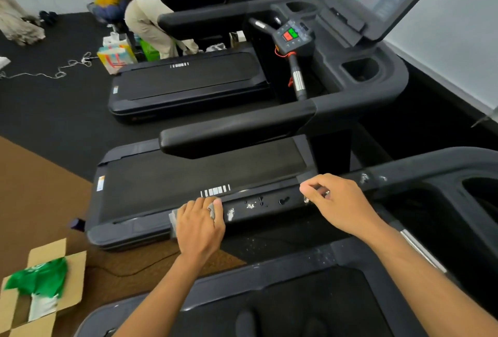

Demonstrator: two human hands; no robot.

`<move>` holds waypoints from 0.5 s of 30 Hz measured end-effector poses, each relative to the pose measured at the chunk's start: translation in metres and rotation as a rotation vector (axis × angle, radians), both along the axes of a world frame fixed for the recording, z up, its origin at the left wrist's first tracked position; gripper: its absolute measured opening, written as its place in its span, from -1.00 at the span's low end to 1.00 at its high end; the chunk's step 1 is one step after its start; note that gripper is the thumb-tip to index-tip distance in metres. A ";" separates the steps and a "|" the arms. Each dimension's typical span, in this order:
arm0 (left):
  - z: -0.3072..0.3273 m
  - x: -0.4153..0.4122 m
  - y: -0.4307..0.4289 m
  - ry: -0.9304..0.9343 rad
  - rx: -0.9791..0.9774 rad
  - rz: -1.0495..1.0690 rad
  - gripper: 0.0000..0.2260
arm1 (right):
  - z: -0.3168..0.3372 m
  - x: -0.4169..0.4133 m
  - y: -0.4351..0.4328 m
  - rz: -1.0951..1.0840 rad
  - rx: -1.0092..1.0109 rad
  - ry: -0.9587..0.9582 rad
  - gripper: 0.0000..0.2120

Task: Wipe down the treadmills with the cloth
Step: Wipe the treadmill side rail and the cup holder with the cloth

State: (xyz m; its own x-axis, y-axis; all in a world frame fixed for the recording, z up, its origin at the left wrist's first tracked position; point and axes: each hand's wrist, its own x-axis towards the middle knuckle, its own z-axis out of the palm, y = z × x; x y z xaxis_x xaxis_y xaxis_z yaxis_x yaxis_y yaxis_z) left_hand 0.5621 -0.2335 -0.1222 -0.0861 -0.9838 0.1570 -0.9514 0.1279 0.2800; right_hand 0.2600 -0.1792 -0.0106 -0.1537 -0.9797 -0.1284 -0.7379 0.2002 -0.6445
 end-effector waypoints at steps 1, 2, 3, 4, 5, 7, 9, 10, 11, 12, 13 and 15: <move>-0.002 -0.007 0.002 0.014 -0.015 0.018 -0.69 | -0.003 -0.003 0.000 0.012 -0.001 0.011 -0.85; -0.003 -0.014 0.004 0.036 -0.025 0.038 -0.70 | -0.005 -0.006 0.000 0.027 -0.002 0.020 -0.84; -0.004 -0.021 0.005 0.059 -0.030 0.063 -0.71 | -0.008 -0.008 0.000 0.044 0.001 0.027 -0.82; -0.004 -0.028 0.006 0.077 -0.043 0.085 -0.72 | -0.011 -0.011 -0.001 0.065 0.005 0.039 -0.81; -0.005 -0.035 0.007 0.090 -0.058 0.104 -0.72 | -0.013 -0.014 -0.001 0.091 0.007 0.059 -0.81; -0.005 -0.050 0.008 0.099 -0.087 0.120 -0.72 | -0.018 -0.021 -0.001 0.130 0.007 0.091 -0.82; -0.004 -0.067 0.009 0.102 -0.103 0.125 -0.72 | -0.020 -0.028 -0.001 0.141 0.006 0.073 -0.83; -0.004 -0.075 0.009 0.104 -0.106 0.125 -0.71 | -0.021 -0.032 0.000 0.144 0.005 0.060 -0.83; -0.004 -0.083 0.009 0.108 -0.103 0.125 -0.70 | -0.021 -0.036 0.001 0.149 0.001 0.050 -0.82; -0.004 -0.090 0.009 0.113 -0.100 0.124 -0.68 | -0.021 -0.041 0.001 0.156 -0.003 0.045 -0.81; -0.004 -0.096 0.009 0.121 -0.095 0.122 -0.67 | -0.020 -0.046 0.002 0.162 -0.006 0.041 -0.80; -0.003 -0.108 0.010 0.136 -0.112 0.131 -0.68 | -0.020 -0.056 0.004 0.171 -0.006 0.037 -0.79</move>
